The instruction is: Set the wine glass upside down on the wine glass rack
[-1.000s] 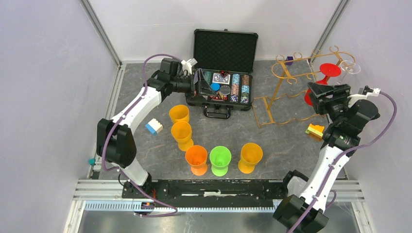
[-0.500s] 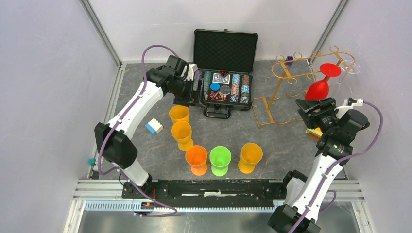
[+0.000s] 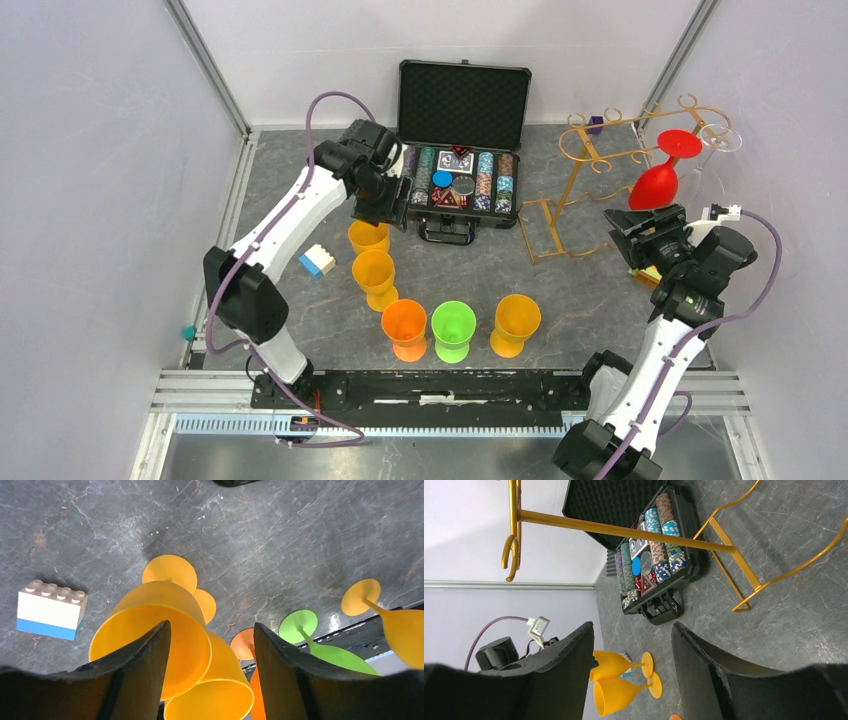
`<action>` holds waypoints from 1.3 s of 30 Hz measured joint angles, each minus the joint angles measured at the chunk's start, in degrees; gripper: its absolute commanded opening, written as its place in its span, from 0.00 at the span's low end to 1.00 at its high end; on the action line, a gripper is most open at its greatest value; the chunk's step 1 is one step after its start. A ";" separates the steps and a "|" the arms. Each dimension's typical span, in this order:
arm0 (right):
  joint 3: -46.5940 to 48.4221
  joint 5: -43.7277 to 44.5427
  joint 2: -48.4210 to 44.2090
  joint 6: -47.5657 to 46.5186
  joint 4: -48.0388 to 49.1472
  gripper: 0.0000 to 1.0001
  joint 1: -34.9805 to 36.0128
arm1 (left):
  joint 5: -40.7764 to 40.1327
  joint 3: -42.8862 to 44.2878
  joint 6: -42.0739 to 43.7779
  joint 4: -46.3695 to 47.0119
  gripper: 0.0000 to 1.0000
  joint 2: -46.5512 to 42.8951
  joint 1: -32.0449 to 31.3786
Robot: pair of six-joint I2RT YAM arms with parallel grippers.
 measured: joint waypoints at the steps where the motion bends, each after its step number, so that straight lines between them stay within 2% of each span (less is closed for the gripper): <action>1: 0.00 0.00 0.07 -0.02 0.00 0.63 0.00 | 0.00 -0.46 0.07 0.00 0.62 0.55 -0.02; 5: 0.00 -0.22 0.39 -0.24 -0.02 0.63 0.00 | 0.22 -1.84 0.42 0.00 0.52 3.32 -0.07; 10: 0.00 -0.22 1.14 -1.07 -0.50 0.63 0.13 | 0.52 -2.14 0.76 0.07 0.31 6.19 -0.22; 14: 0.02 -0.22 1.51 -1.62 -0.68 0.63 0.59 | 0.61 -2.12 1.18 0.15 0.09 6.43 -0.46; 17: 0.02 -0.20 1.73 -1.92 -0.87 0.63 1.07 | 0.46 -2.01 1.55 0.17 0.02 6.40 -0.46; 26: 1.92 0.61 3.54 -4.09 -2.62 0.63 3.82 | 1.09 -0.81 1.84 0.22 0.02 6.03 -0.57; 33: 3.19 4.04 4.81 -6.01 -3.78 0.63 11.52 | 3.87 1.49 1.75 0.90 0.02 2.95 -0.57; 39: 3.19 6.82 4.90 -6.08 -4.09 0.63 16.79 | 10.27 4.07 0.98 4.63 0.02 -0.87 -0.57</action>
